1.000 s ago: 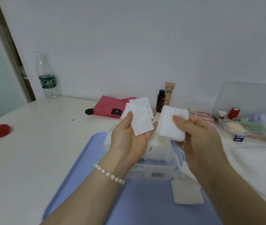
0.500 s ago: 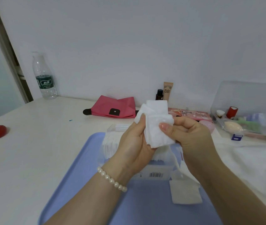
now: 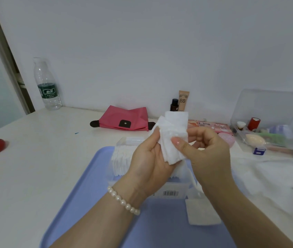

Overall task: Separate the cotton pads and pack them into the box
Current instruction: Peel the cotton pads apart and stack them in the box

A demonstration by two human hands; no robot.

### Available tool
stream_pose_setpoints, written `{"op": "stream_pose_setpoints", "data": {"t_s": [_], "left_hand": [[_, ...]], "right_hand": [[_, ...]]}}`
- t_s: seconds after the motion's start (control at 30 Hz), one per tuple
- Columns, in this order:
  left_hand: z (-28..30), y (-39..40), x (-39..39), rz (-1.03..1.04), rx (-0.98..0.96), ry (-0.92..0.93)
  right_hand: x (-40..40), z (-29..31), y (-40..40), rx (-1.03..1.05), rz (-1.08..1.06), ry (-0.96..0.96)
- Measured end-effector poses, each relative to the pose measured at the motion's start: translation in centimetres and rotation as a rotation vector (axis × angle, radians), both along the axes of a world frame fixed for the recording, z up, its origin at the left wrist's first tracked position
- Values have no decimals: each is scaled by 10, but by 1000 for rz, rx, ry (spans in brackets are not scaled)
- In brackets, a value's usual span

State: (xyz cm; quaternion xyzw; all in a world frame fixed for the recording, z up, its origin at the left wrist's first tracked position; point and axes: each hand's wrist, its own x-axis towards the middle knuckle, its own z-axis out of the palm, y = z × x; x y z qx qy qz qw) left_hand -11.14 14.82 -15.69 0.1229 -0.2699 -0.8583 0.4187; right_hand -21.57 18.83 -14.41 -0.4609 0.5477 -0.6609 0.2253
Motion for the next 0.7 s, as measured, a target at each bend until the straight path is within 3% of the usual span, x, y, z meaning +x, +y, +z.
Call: {"op": "stream_pose_setpoints", "data": {"t_s": [0.1,0.3,0.4,0.47,0.53,0.63,0.7], "left_hand": [[-1,0,0,-15,27,81],[-1,-3,2,6,72,73],[-2,-6,5,-26,171,106],[-2,-9,6,-28,223,82],[-6,-13,4,46,165,29],[-10,-15,0,176,-8,-108],[-9,-12,-1,148,-68,-162]], "right_hand": [[5,-6,1,21,-59,159],[10,-15,1,-78,-174,377],[11,-18,0,-189,-290,563],[11,-18,1,-274,-249,602],[10,-8,5,-292,-137,473],[2,17,9,-206,139,-71],[-14,25,7,-118,273,-265]]}}
